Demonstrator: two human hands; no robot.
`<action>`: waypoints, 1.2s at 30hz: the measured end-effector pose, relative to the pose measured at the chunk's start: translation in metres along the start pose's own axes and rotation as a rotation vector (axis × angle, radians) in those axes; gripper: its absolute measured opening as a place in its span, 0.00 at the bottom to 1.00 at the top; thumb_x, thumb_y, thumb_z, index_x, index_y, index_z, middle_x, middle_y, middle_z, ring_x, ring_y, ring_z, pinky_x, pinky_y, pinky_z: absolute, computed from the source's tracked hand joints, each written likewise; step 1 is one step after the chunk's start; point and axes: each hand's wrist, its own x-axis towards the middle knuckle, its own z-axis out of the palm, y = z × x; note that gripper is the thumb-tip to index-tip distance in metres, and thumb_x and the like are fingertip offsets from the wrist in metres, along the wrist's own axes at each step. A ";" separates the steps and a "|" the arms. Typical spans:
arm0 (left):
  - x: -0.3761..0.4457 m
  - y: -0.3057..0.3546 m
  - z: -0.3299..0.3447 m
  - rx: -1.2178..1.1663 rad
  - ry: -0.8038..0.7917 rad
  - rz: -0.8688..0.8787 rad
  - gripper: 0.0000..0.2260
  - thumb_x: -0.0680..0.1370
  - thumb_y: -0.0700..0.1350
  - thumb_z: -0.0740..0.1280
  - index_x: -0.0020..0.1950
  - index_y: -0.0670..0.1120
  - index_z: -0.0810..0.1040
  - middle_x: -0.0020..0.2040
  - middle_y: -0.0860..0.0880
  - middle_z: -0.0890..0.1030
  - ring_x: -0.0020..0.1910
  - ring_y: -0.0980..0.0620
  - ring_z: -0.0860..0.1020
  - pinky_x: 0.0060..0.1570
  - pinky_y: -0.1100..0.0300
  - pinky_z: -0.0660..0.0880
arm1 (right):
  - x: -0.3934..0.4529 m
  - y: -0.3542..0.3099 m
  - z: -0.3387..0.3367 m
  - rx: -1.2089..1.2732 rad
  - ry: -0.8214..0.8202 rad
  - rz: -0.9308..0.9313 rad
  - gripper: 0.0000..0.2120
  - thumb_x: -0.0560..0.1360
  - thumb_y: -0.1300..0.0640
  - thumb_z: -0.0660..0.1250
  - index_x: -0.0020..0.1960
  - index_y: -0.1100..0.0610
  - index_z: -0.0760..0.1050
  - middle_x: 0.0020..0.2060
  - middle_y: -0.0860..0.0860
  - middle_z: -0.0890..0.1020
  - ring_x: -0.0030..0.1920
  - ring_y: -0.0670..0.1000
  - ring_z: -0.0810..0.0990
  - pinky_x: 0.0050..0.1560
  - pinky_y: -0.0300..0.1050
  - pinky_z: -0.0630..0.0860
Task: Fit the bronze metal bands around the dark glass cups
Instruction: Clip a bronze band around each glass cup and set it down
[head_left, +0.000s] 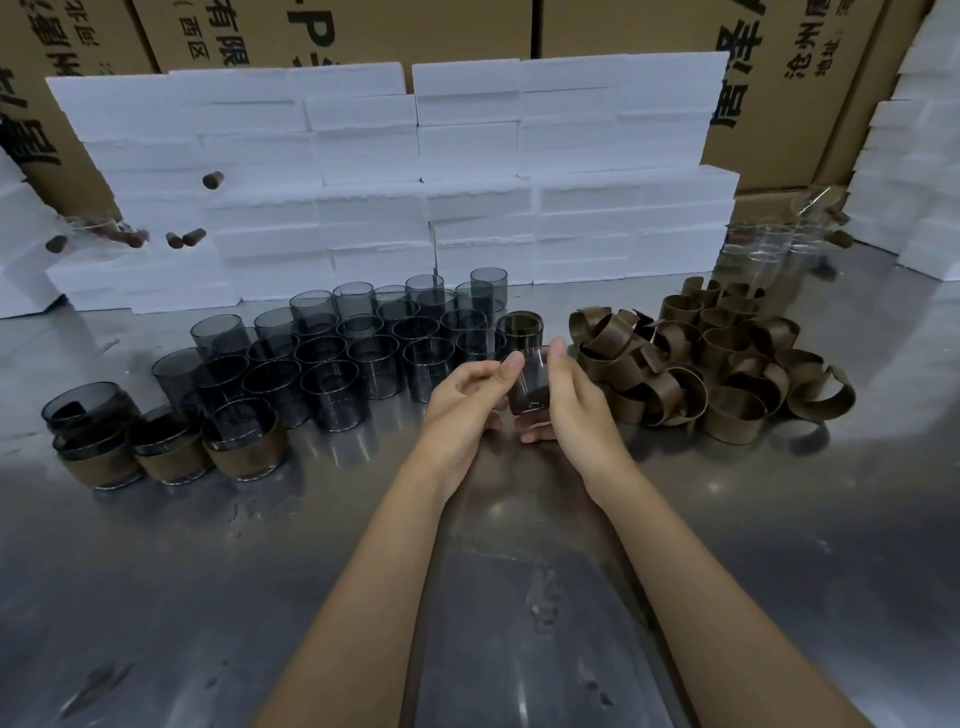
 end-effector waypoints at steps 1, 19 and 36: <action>0.000 0.000 0.001 0.003 0.010 0.005 0.34 0.65 0.60 0.77 0.62 0.37 0.80 0.57 0.34 0.82 0.51 0.43 0.77 0.52 0.50 0.71 | 0.001 0.001 -0.001 0.022 0.013 0.014 0.21 0.84 0.36 0.53 0.57 0.48 0.79 0.46 0.55 0.87 0.42 0.54 0.88 0.38 0.47 0.84; 0.004 0.002 0.000 -0.040 -0.064 -0.051 0.19 0.75 0.60 0.70 0.54 0.47 0.88 0.52 0.43 0.87 0.50 0.50 0.86 0.45 0.60 0.81 | 0.004 0.002 -0.007 0.089 0.055 0.042 0.22 0.74 0.35 0.70 0.58 0.51 0.81 0.48 0.51 0.87 0.48 0.48 0.87 0.45 0.47 0.84; 0.010 -0.002 0.002 0.107 -0.043 -0.069 0.24 0.82 0.57 0.64 0.51 0.36 0.84 0.41 0.40 0.81 0.36 0.49 0.78 0.39 0.59 0.74 | -0.001 0.000 -0.004 -0.142 0.035 -0.035 0.28 0.83 0.34 0.51 0.55 0.52 0.81 0.40 0.55 0.87 0.39 0.53 0.87 0.40 0.47 0.83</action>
